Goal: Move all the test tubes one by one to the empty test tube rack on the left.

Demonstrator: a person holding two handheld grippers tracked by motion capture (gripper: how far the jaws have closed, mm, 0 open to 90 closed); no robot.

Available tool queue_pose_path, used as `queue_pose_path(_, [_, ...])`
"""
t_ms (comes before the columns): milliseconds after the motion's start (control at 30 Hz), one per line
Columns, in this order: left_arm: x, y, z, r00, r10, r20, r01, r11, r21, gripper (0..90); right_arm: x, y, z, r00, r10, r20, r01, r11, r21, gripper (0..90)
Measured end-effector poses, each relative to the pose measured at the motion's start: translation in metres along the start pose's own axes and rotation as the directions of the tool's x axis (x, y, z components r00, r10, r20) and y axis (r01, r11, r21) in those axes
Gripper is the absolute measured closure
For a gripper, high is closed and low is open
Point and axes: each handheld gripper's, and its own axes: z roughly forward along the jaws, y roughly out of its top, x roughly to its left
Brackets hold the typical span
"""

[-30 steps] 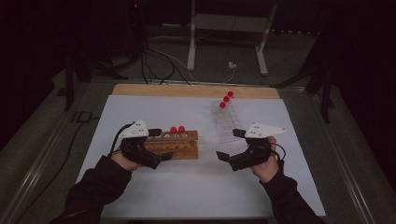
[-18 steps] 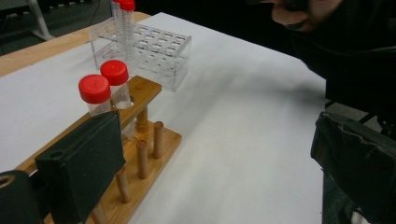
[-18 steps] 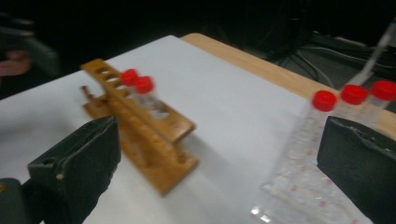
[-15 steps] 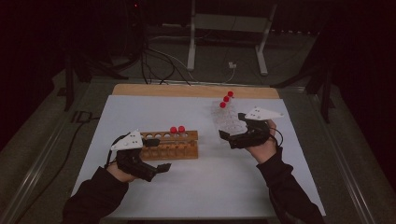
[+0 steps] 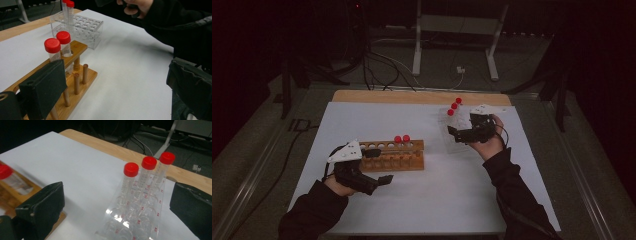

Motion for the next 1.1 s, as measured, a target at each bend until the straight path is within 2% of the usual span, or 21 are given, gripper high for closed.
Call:
queue_pose_path(167, [0.000, 0.000, -0.001, 1.0000, 0.000, 0.000, 0.000, 1.0000, -0.006, 3.5, -0.007, -0.001, 0.015, 0.9994, 0.032, 0.011, -0.032, 0.999, 0.031, 3.2])
queue_pose_path(400, [0.000, -0.001, -0.001, 1.0000, 0.005, 0.003, -0.005, 1.0000, 0.002, 3.5, -0.016, -0.005, 0.040, 0.9968, 0.065, 0.047, -0.069, 0.993, 0.096, 16.8])
queue_pose_path(467, [0.000, -0.002, 0.000, 1.0000, 0.004, 0.005, -0.004, 1.0000, 0.005, 3.5, -0.018, -0.006, 0.047, 0.9971, 0.059, 0.049, -0.064, 0.991, 0.120, 26.7])
queue_pose_path(567, [0.001, -0.002, 0.001, 1.0000, 0.001, 0.005, -0.001, 1.0000, 0.007, 3.5, -0.019, -0.006, 0.055, 0.9968, 0.046, 0.065, -0.055, 0.988, 0.143, 33.9])
queue_pose_path(700, [0.000, -0.002, 0.002, 1.0000, 0.002, 0.005, -0.002, 1.0000, 0.009, 3.5, -0.019, -0.004, 0.061, 0.9990, 0.017, 0.040, -0.023, 0.988, 0.151, 49.7])
queue_pose_path(800, [0.000, -0.002, 0.002, 1.0000, 0.005, 0.006, -0.005, 0.9999, 0.010, 3.5, -0.018, -0.003, 0.066, 0.9990, -0.006, 0.045, -0.001, 0.986, 0.169, 57.2])
queue_pose_path(867, [-0.001, -0.002, 0.002, 1.0000, 0.005, 0.006, -0.005, 0.9999, 0.010, 3.5, -0.018, -0.002, 0.070, 0.9981, -0.007, 0.061, -0.004, 0.984, 0.181, 59.3])
queue_pose_path(1100, [-0.002, -0.001, 0.002, 0.9998, 0.019, 0.009, -0.019, 0.9997, 0.014, 3.5, -0.020, 0.000, 0.078, 0.9987, 0.010, 0.051, -0.019, 0.982, 0.187, 70.0])
